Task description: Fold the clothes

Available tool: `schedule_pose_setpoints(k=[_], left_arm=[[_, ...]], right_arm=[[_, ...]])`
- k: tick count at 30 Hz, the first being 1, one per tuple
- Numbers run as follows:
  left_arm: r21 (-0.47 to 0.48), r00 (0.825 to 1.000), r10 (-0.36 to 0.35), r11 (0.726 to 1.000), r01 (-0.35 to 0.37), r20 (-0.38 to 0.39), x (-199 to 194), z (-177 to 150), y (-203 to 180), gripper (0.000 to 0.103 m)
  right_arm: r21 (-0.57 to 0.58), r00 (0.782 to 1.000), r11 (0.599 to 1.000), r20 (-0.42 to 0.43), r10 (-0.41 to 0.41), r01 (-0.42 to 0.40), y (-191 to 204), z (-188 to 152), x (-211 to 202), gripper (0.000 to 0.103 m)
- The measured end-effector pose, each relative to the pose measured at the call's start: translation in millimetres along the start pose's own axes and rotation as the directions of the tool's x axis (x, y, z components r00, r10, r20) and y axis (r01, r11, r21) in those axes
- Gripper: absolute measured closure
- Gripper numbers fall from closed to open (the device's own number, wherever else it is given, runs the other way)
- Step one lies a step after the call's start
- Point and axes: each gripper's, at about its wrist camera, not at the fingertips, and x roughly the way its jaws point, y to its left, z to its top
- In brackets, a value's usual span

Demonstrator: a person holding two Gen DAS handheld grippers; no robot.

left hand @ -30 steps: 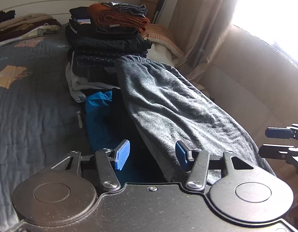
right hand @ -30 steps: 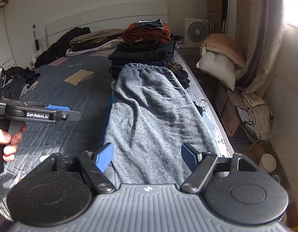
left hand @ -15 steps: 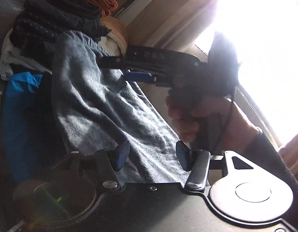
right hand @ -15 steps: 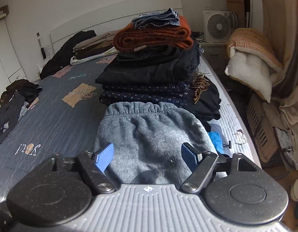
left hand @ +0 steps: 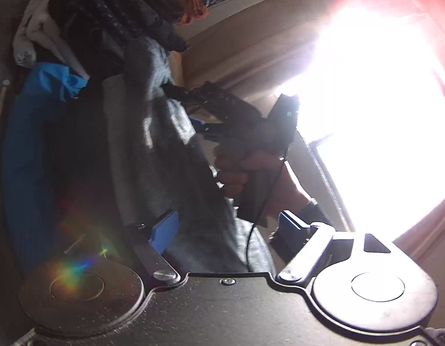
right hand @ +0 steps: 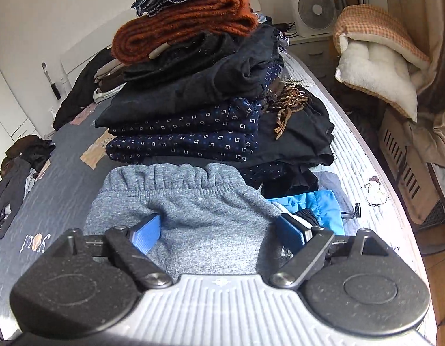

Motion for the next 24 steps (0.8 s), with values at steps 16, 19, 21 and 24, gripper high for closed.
schedule_pose_setpoints(k=[16, 19, 21, 24], left_arm=[[-0.23, 0.995, 0.097, 0.968, -0.098, -0.016, -13.5, -15.0, 78.2, 0.015], [-0.235, 0.994, 0.099, 0.968, -0.087, 0.039, -33.6, -14.9, 66.8, 0.016], [-0.193, 0.997, 0.045, 0.981, -0.031, 0.065, -36.7, -9.2, 44.8, 0.016], [-0.125, 0.996, -0.064, 0.99, 0.071, 0.059, -29.7, -2.4, 8.1, 0.014]], right_arm=[[0.04, 0.999, 0.998, -0.005, 0.046, -0.046, -15.3, -5.4, 21.0, 0.005], [0.021, 0.999, 1.0, 0.045, 0.016, -0.017, -12.6, -2.4, 9.7, 0.005], [0.013, 0.995, 1.0, 0.096, 0.001, -0.002, -11.7, 1.6, -4.1, 0.007], [-0.017, 0.984, 1.0, 0.179, 0.0, 0.003, -3.5, 8.0, -31.3, 0.009]])
